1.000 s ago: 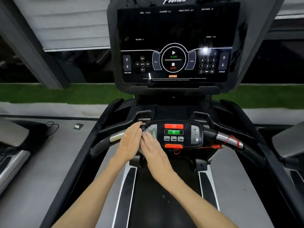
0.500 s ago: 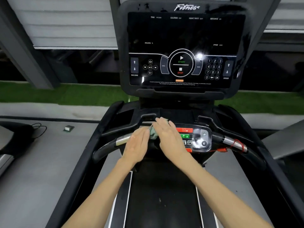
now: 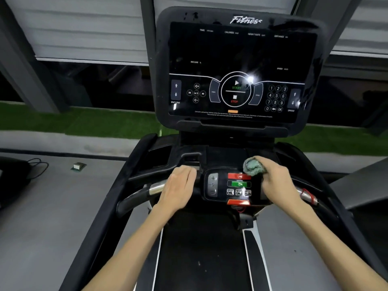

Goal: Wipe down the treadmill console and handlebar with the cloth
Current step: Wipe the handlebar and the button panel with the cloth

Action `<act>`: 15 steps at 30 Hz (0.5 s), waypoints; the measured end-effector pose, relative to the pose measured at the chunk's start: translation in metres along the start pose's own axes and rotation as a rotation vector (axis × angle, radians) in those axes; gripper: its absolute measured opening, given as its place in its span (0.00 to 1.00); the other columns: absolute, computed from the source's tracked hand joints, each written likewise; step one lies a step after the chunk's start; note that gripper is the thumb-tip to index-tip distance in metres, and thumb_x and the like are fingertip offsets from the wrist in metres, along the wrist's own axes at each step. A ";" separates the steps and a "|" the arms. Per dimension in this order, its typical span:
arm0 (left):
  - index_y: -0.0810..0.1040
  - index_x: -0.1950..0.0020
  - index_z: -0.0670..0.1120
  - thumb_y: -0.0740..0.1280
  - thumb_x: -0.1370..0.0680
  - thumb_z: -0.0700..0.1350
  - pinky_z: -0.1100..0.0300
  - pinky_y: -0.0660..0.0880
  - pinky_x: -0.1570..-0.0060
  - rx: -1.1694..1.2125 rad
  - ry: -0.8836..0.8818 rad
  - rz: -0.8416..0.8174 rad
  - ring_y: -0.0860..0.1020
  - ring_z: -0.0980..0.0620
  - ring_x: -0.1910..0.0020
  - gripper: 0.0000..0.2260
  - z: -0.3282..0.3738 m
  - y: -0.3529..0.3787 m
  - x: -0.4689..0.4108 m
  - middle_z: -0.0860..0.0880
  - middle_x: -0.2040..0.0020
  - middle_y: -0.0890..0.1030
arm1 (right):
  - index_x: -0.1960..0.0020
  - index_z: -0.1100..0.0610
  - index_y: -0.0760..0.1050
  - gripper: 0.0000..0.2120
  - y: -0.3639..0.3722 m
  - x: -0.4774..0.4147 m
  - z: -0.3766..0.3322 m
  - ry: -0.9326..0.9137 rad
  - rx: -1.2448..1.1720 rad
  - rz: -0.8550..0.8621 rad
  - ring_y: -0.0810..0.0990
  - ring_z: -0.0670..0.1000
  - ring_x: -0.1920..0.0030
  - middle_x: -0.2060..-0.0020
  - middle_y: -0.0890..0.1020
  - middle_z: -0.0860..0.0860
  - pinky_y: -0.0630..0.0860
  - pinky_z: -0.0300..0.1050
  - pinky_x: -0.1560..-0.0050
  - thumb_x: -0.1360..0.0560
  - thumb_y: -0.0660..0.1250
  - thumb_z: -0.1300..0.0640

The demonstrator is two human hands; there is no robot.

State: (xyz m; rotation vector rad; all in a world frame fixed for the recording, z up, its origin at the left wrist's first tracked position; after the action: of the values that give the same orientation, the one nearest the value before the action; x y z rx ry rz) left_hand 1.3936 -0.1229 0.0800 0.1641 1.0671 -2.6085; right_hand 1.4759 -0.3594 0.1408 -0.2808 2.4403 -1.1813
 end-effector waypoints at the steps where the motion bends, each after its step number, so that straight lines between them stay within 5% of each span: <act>1: 0.78 0.51 0.44 0.54 0.16 0.46 0.56 0.71 0.46 0.011 0.006 0.011 0.74 0.54 0.51 0.15 0.002 -0.002 -0.005 0.53 0.54 0.78 | 0.37 0.56 0.76 0.28 -0.007 -0.005 0.006 0.063 -0.056 -0.007 0.76 0.47 0.46 0.48 0.79 0.48 0.70 0.37 0.44 0.30 0.56 0.77; 6: 0.76 0.35 0.45 0.56 0.17 0.46 0.65 0.64 0.34 -0.007 0.115 0.148 0.69 0.58 0.36 0.14 0.019 -0.013 -0.046 0.52 0.38 0.75 | 0.40 0.59 0.77 0.17 -0.015 -0.031 0.033 0.455 -0.855 -0.149 0.83 0.56 0.46 0.49 0.84 0.57 0.78 0.52 0.42 0.22 0.57 0.72; 9: 0.74 0.33 0.42 0.55 0.18 0.47 0.63 0.62 0.30 -0.054 0.205 0.205 0.68 0.55 0.32 0.18 0.035 -0.014 -0.083 0.48 0.34 0.74 | 0.37 0.63 0.74 0.16 -0.010 -0.044 0.044 0.679 -1.279 -0.234 0.83 0.57 0.47 0.45 0.83 0.60 0.80 0.52 0.47 0.23 0.56 0.67; 15: 0.74 0.33 0.38 0.57 0.19 0.42 0.53 0.65 0.29 -0.134 0.369 0.257 0.70 0.50 0.32 0.17 0.072 -0.004 -0.149 0.45 0.34 0.74 | 0.33 0.66 0.70 0.23 0.008 -0.081 0.064 0.737 -1.557 -0.509 0.79 0.62 0.40 0.39 0.78 0.63 0.79 0.58 0.46 0.26 0.57 0.59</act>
State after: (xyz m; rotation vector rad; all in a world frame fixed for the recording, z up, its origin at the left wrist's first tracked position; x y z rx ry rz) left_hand 1.5342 -0.1339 0.1672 0.7228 1.2404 -2.3184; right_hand 1.5774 -0.3707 0.1214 -1.0398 3.4959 1.0020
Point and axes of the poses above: each hand's wrist, its own x-axis away from the middle knuckle, its own y-axis out of the palm, z = x × y, the point moved 8 cm from there along -x, towards the middle knuckle
